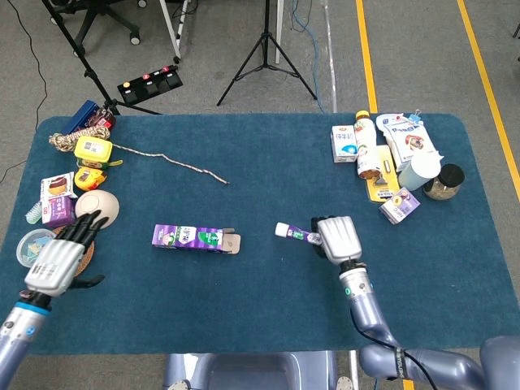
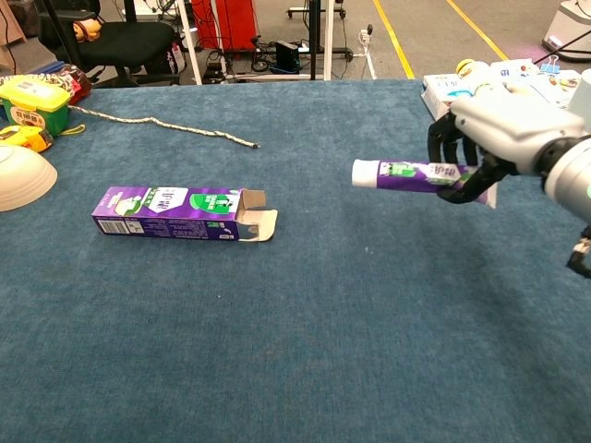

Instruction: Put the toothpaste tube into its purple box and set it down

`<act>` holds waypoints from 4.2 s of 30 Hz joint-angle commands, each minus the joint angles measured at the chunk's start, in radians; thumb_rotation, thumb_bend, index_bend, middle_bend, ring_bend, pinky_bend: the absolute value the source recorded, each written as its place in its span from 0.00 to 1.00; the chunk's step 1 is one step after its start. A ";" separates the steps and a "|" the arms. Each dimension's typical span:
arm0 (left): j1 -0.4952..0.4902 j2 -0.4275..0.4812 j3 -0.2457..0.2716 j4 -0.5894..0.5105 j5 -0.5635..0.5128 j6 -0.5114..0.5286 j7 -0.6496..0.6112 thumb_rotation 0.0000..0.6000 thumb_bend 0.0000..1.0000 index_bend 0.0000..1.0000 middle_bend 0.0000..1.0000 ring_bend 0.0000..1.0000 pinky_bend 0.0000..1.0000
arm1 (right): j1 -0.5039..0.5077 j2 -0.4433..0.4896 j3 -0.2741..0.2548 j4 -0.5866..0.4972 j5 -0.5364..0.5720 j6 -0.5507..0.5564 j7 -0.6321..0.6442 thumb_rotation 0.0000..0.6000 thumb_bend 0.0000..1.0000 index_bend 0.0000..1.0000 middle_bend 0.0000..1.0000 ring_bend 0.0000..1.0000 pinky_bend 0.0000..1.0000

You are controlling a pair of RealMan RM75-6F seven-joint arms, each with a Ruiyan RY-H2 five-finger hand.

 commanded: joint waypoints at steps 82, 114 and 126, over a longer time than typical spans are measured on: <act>-0.643 -0.458 -0.116 0.312 -0.121 -0.385 0.309 1.00 0.18 0.46 0.36 0.36 0.58 | -0.150 0.337 -0.091 -0.341 -0.278 0.035 -0.009 1.00 0.62 0.63 0.62 0.59 0.68; -0.690 -0.500 -0.135 0.281 -0.268 -0.386 0.386 1.00 0.18 0.46 0.36 0.36 0.59 | -0.130 0.245 -0.067 -0.365 -0.199 0.029 -0.204 1.00 0.63 0.63 0.63 0.60 0.70; -0.694 -0.495 -0.124 0.269 -0.285 -0.374 0.396 1.00 0.18 0.46 0.36 0.36 0.59 | -0.118 0.221 -0.056 -0.361 -0.152 0.035 -0.263 1.00 0.63 0.63 0.63 0.60 0.70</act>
